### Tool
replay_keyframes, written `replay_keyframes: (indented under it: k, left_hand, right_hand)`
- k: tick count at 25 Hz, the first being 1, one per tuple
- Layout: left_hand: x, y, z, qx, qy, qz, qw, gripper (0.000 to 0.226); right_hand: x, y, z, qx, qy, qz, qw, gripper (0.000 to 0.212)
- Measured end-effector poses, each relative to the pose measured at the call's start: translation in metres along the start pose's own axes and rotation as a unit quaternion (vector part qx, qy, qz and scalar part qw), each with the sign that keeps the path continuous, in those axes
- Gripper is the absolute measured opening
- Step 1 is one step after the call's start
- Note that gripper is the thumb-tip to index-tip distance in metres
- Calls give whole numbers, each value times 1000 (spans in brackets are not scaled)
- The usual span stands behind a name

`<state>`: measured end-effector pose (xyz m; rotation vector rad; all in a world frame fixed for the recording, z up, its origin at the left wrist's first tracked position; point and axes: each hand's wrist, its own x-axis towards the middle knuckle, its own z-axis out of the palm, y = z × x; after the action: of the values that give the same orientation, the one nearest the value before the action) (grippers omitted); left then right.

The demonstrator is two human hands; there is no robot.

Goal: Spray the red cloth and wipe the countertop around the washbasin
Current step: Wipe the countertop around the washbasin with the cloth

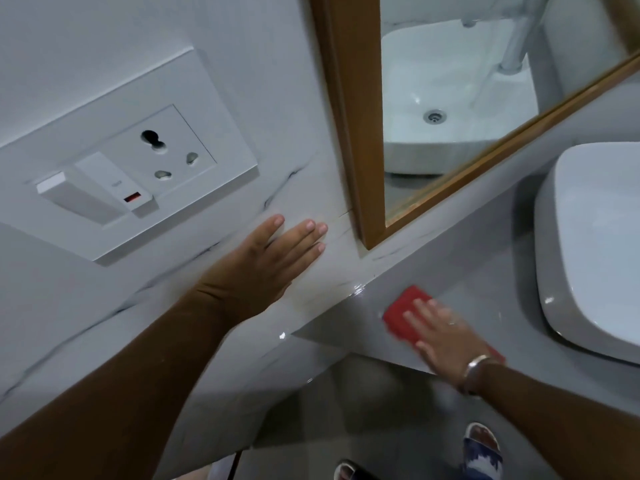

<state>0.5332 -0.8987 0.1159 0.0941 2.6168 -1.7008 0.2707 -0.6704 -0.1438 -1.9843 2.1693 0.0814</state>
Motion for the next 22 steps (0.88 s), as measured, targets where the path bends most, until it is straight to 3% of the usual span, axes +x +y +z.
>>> replay_keyframes:
  k: [2, 4, 6, 8, 10, 13, 15, 18, 22]
  left_hand:
    - [1, 0, -1, 3, 5, -3, 1000, 67]
    - [1, 0, -1, 5, 2, -3, 1000, 69]
    - [0, 0, -1, 7, -4, 2, 1000, 70]
    - [0, -2, -3, 5, -8, 6, 1000, 69]
    - [-1, 1, -3, 3, -13, 4, 1000, 69]
    - [2, -1, 1, 10, -7, 3, 1000, 63]
    - [2, -2, -1, 1, -4, 6, 1000, 61]
    - [3, -2, -4, -4, 11, -1, 1000, 57]
    - [5, -1, -2, -27, 31, -12, 999, 57]
  right_hand:
    - [2, 41, -5, 16, 2, 174, 985, 67]
    - [32, 24, -11, 89, 14, 340, 936, 66]
    - [69, -45, -16, 123, 22, 383, 915, 68]
    - [86, -134, -13, 140, 20, 305, 942, 69]
    - [75, -206, -2, 139, 39, 158, 977, 68]
    - [61, -191, 0, 43, -11, -64, 997, 70]
    - [53, -146, -7, -3, -24, -118, 993, 70]
    - [20, -65, -6, 27, -9, 68, 997, 67]
    - [4, 19, -7, 47, 36, 303, 951, 59]
